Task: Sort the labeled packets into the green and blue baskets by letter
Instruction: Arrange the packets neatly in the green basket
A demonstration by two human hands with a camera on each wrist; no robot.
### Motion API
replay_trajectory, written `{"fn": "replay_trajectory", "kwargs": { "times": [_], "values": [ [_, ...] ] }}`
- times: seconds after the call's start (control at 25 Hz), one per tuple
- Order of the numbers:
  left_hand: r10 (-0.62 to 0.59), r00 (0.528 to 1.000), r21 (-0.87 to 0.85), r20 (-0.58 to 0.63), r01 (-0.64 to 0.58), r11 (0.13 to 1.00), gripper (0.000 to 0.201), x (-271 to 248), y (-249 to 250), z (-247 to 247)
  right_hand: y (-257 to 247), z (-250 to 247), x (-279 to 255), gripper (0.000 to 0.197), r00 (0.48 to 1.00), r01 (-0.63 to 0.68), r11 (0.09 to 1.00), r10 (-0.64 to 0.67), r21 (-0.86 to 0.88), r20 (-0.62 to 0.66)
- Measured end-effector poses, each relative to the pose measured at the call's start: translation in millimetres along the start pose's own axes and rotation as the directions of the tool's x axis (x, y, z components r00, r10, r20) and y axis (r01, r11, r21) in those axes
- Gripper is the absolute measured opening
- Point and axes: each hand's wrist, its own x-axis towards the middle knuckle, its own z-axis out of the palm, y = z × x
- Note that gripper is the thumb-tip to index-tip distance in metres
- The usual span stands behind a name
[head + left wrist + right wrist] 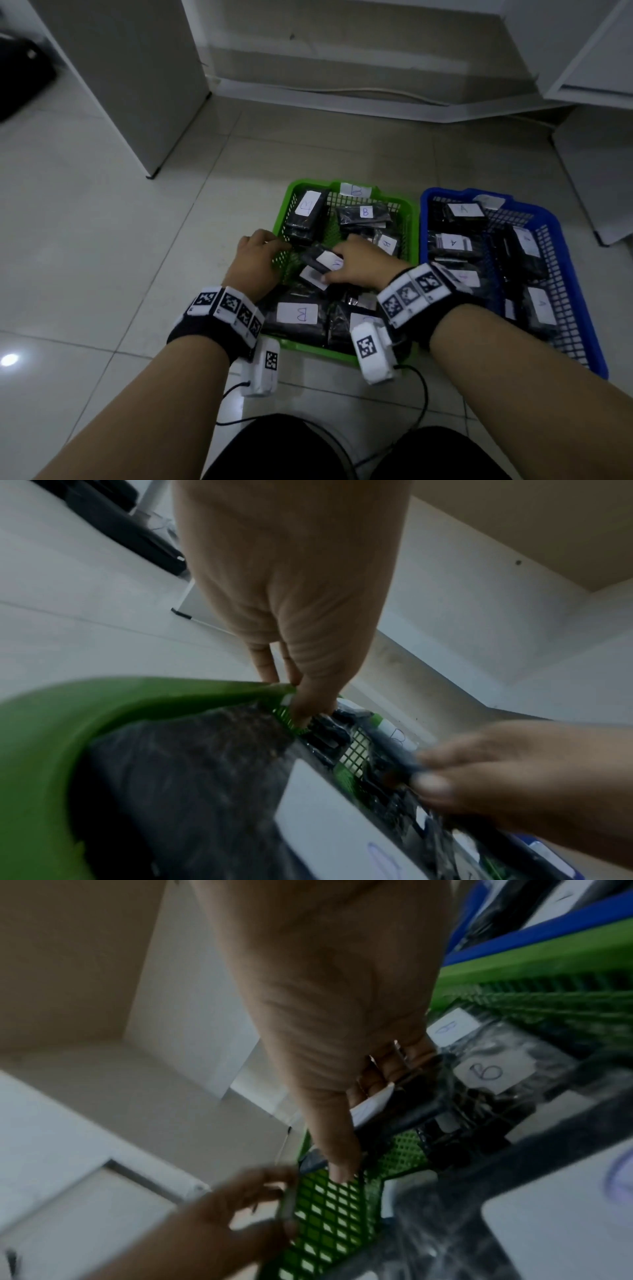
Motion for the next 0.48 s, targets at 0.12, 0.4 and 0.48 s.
{"fn": "replay_trajectory", "kwargs": {
  "times": [0.12, 0.4, 0.48],
  "values": [
    [-0.014, 0.999, -0.236, -0.039, 0.004, 0.972, 0.057, 0.2, -6.3, 13.3, -14.7, 23.3, 37.1, 0.062, 0.999, 0.001, 0.996, 0.003, -0.095, 0.038],
    [0.03, 0.999, -0.392, 0.03, -0.016, 0.92, 0.067, -1.6, -19.9, 29.3, -21.2, 47.0, 67.6, 0.041, 0.992, -0.026, 0.989, 0.044, -0.144, 0.119],
    [0.037, 0.999, -0.408, 0.02, -0.025, 0.913, 0.068, -1.2, -20.8, 30.7, -24.9, 46.9, 68.0, 0.048, 0.994, 0.024, 1.0, -0.026, 0.016, 0.111]
  ]
}}
